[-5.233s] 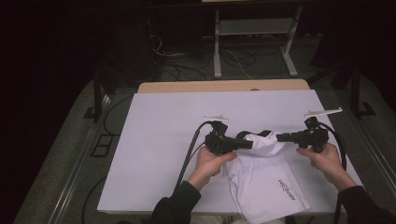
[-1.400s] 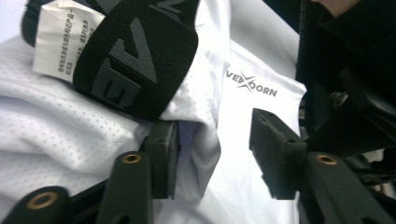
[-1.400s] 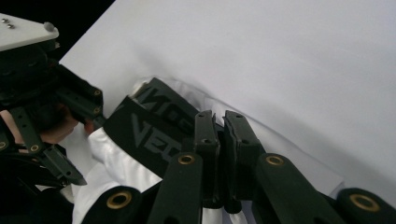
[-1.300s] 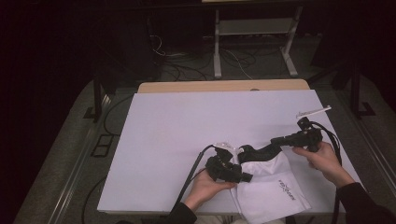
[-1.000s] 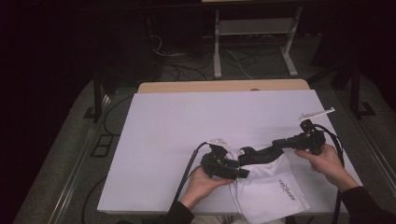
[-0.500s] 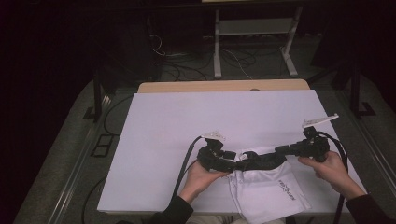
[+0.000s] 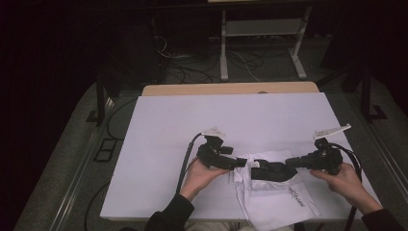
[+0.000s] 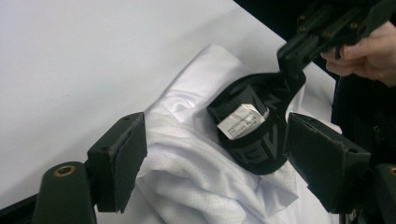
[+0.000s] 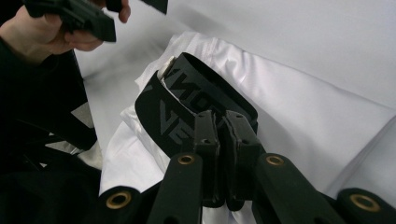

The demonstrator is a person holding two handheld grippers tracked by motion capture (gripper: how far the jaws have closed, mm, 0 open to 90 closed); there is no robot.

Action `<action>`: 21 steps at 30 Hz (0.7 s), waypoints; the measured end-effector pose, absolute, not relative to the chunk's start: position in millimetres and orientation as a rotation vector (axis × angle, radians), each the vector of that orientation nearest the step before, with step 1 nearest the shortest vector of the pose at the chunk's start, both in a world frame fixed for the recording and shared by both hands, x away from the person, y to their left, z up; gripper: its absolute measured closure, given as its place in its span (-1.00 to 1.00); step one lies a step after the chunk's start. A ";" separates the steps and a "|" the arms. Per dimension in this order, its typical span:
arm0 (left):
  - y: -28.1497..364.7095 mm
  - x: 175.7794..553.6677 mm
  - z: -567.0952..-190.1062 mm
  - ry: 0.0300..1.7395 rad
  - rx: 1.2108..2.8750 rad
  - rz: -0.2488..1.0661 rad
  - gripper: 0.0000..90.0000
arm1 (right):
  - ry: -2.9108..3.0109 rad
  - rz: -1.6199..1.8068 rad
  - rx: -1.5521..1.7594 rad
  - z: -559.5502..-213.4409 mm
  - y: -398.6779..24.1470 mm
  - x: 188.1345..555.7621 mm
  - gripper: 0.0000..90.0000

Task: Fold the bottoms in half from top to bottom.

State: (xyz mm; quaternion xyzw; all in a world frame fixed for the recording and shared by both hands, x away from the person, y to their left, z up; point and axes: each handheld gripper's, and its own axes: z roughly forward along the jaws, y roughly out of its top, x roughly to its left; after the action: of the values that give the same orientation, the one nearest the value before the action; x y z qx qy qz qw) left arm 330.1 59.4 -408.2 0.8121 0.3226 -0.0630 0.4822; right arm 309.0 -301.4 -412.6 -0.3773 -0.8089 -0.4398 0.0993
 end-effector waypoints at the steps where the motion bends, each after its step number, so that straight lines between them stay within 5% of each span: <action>1: 60.4 330.8 -407.7 0.786 1.981 -0.150 -0.55 | -2.391 -1.298 -1.113 -412.6 -301.2 308.1 0.84; 21: 76.5 333.1 -401.9 0.730 1.966 -0.117 -0.68 | -2.404 -1.198 -1.038 -423.7 -298.2 280.3 0.83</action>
State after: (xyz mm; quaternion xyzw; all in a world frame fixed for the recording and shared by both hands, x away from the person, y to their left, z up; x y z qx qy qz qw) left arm 333.1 76.5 -401.9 0.8121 0.3013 -0.0484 0.4974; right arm 280.3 -298.2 -423.7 -0.3573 -0.8277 -0.4126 0.1309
